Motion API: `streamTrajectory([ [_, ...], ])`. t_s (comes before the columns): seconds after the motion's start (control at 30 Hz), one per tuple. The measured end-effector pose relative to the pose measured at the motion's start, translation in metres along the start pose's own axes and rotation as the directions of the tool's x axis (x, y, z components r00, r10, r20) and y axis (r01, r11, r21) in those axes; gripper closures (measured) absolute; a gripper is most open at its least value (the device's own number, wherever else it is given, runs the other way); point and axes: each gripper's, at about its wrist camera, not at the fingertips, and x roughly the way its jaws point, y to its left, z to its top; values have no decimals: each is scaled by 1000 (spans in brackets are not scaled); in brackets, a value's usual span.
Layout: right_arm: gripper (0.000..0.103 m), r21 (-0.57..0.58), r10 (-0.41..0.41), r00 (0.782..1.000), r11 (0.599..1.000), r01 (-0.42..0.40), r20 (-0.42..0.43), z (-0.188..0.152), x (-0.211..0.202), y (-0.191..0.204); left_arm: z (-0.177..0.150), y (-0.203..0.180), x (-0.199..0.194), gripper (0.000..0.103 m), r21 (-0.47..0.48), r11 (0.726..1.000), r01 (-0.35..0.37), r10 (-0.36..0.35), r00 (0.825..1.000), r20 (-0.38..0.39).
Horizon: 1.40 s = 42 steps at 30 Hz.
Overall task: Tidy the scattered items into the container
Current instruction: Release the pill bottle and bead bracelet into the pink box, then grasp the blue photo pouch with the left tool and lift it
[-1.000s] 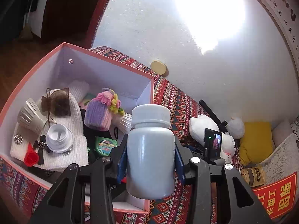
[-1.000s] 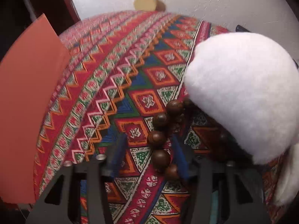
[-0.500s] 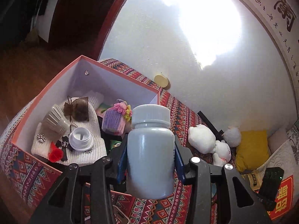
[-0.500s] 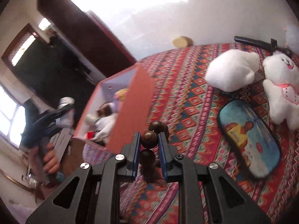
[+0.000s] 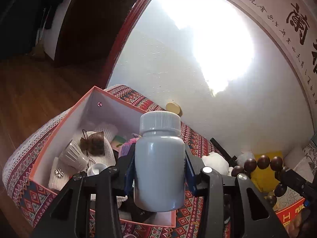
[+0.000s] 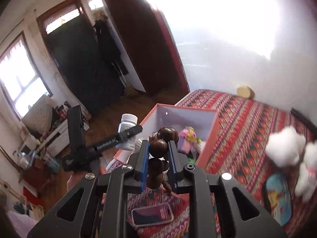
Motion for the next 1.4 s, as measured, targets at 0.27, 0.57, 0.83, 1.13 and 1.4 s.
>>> streamTrajectory([
  [0.27, 9, -112, -159, 986, 980, 163, 41, 19, 52, 47, 15, 11, 11, 14, 67, 973, -220, 215, 974, 70],
  [0.57, 9, -123, -246, 966, 959, 254, 77, -16, -9, 28, 10, -5, 1, 14, 47, 996, -78, 77, 997, 23],
  [0.83, 1, 346, -329, 911, 909, 234, 248, -100, -149, -111, -61, -116, 34, 14, 298, 954, 23, 6, 995, -96],
  [1.13, 1, 868, -351, 865, 467, -170, 358, -274, -166, -317, -171, -214, 154, 14, 268, 938, 219, -77, 887, -456],
  [1.4, 1, 939, -258, 959, 343, -25, 119, -316, -90, -395, -240, -215, 285, 14, -71, 992, 104, -124, 703, -700],
])
